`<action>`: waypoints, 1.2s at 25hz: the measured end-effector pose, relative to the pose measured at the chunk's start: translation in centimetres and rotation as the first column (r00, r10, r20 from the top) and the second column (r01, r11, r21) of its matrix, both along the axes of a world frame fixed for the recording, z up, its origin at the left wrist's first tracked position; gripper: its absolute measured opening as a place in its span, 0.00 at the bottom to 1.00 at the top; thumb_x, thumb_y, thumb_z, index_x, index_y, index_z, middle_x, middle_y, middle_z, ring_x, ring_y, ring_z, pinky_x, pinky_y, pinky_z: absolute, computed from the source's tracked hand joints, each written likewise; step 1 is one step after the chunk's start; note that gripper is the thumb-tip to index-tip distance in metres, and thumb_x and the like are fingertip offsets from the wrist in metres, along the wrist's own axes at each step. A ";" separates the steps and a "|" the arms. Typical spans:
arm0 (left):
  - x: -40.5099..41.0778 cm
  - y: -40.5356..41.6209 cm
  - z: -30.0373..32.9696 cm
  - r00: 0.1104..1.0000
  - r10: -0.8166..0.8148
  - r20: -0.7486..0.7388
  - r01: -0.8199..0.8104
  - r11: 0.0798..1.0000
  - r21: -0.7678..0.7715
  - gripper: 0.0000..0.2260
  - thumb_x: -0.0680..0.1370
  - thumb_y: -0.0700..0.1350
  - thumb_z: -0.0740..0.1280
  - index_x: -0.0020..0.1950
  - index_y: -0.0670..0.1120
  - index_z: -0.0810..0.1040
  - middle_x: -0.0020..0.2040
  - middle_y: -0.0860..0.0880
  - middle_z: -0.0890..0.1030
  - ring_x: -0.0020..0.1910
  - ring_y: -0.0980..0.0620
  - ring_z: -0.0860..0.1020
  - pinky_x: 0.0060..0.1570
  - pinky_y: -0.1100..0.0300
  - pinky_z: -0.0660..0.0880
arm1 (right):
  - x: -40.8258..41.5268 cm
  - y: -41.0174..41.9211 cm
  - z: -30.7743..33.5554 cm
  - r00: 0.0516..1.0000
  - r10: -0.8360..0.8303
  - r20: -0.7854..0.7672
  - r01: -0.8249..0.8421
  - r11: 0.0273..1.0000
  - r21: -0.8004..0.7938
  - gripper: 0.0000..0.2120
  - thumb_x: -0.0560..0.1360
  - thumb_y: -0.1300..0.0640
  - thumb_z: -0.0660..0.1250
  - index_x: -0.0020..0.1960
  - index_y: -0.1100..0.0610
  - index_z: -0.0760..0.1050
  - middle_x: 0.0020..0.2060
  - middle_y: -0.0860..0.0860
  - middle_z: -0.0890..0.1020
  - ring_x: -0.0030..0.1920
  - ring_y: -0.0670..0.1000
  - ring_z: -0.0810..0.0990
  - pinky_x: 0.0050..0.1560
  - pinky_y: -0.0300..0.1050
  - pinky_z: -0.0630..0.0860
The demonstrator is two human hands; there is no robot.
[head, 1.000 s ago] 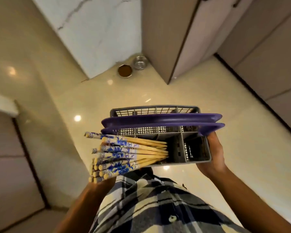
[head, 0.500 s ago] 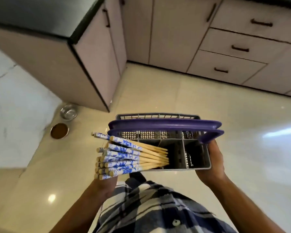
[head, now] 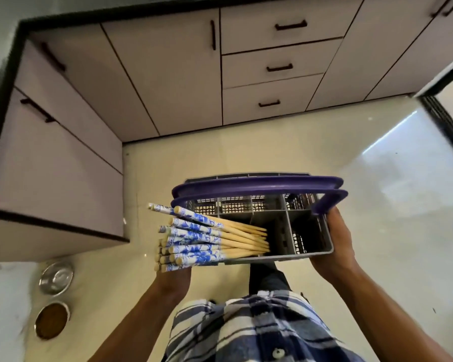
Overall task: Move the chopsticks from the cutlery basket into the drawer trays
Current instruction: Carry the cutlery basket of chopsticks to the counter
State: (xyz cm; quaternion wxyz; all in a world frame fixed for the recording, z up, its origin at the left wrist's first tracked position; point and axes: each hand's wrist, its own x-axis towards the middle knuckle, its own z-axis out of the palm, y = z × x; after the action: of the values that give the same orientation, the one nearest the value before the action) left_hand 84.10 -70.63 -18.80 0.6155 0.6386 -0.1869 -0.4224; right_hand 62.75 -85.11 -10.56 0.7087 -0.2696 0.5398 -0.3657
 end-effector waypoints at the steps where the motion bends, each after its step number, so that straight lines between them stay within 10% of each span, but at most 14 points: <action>1: -0.6 -3.8 2.1 0.979 -0.078 -0.189 0.059 0.993 -0.101 0.26 0.44 0.72 0.77 0.38 0.65 0.84 0.37 0.73 0.81 0.40 0.75 0.79 0.52 0.60 0.81 | 0.0 -2.5 -0.2 1.000 0.005 0.010 -0.005 1.000 -0.008 0.13 0.82 0.52 0.55 0.45 0.55 0.74 0.27 0.47 0.81 0.30 0.45 0.81 0.40 0.47 0.74; 4: -1.6 -11.5 3.2 0.994 -0.105 0.028 0.107 0.991 -0.081 0.25 0.42 0.70 0.78 0.35 0.64 0.85 0.38 0.62 0.85 0.38 0.65 0.83 0.36 0.68 0.79 | -0.6 -9.9 0.0 0.999 0.006 0.046 -0.006 1.000 -0.003 0.13 0.83 0.52 0.54 0.45 0.55 0.74 0.29 0.47 0.83 0.31 0.45 0.83 0.43 0.48 0.73; 11: -1.6 -31.4 4.6 0.987 -0.005 -0.163 0.005 1.000 -0.005 0.17 0.68 0.57 0.69 0.52 0.48 0.78 0.42 0.57 0.86 0.43 0.60 0.84 0.44 0.57 0.79 | -1.0 -28.7 2.5 0.998 0.050 0.030 -0.047 0.996 -0.077 0.15 0.83 0.51 0.52 0.45 0.54 0.73 0.29 0.46 0.83 0.31 0.44 0.83 0.41 0.45 0.74; 23: 6.0 -58.1 4.6 0.968 0.066 -0.242 -0.067 0.998 0.006 0.20 0.72 0.50 0.58 0.59 0.40 0.75 0.57 0.35 0.80 0.57 0.30 0.76 0.58 0.28 0.69 | 6.2 -53.9 2.5 0.998 -0.005 0.058 0.012 0.993 -0.115 0.14 0.82 0.50 0.52 0.47 0.55 0.72 0.31 0.48 0.83 0.33 0.46 0.84 0.43 0.48 0.74; 30: 10.6 -72.2 6.2 0.969 -0.019 -0.245 0.000 0.997 -0.077 0.16 0.84 0.39 0.48 0.52 0.49 0.74 0.42 0.58 0.84 0.38 0.64 0.82 0.40 0.67 0.80 | 11.2 -67.0 4.0 0.998 -0.036 0.051 0.044 0.988 -0.151 0.16 0.83 0.50 0.51 0.43 0.54 0.72 0.29 0.47 0.83 0.32 0.45 0.83 0.43 0.48 0.73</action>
State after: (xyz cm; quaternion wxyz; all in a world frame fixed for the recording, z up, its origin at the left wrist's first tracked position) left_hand 94.67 -142.83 -12.65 0.6558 0.5567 -0.1281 -0.4936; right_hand 73.99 -152.09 -6.57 0.6912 -0.3032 0.4985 -0.4263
